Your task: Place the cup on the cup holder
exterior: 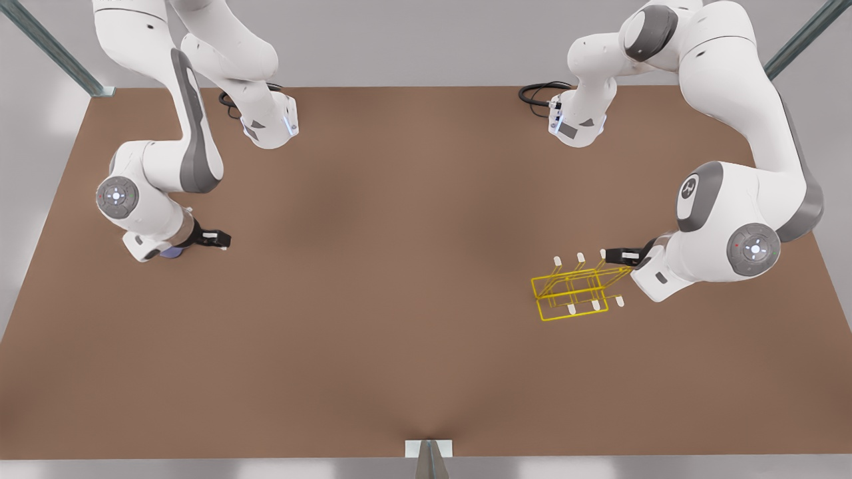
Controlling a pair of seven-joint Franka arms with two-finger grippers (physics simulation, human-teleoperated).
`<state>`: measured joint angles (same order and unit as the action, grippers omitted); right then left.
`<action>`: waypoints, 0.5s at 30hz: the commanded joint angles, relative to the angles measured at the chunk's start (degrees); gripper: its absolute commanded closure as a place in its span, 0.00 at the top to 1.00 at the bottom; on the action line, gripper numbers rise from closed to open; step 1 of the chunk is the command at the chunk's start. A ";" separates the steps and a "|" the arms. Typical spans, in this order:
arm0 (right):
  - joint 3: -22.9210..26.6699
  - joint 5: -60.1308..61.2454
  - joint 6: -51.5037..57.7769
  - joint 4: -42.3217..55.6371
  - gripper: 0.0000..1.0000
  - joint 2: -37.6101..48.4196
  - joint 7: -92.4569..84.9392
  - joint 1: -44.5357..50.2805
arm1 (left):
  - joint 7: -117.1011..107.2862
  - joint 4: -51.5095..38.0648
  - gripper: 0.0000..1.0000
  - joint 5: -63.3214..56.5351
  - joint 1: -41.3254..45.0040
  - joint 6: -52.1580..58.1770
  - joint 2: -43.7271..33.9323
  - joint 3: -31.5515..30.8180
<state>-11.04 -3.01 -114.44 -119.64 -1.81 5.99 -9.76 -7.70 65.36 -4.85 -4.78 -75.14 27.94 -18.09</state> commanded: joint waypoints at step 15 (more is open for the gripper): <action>-1.09 0.29 -17.83 -17.11 1.00 6.91 -4.32 -9.84 | -1.70 0.30 1.00 -0.16 0.56 1.31 -0.08 -0.28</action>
<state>-12.11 -2.75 -128.17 -136.70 5.52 3.72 -18.82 -8.72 65.68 -4.98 -4.19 -74.04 27.94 -18.34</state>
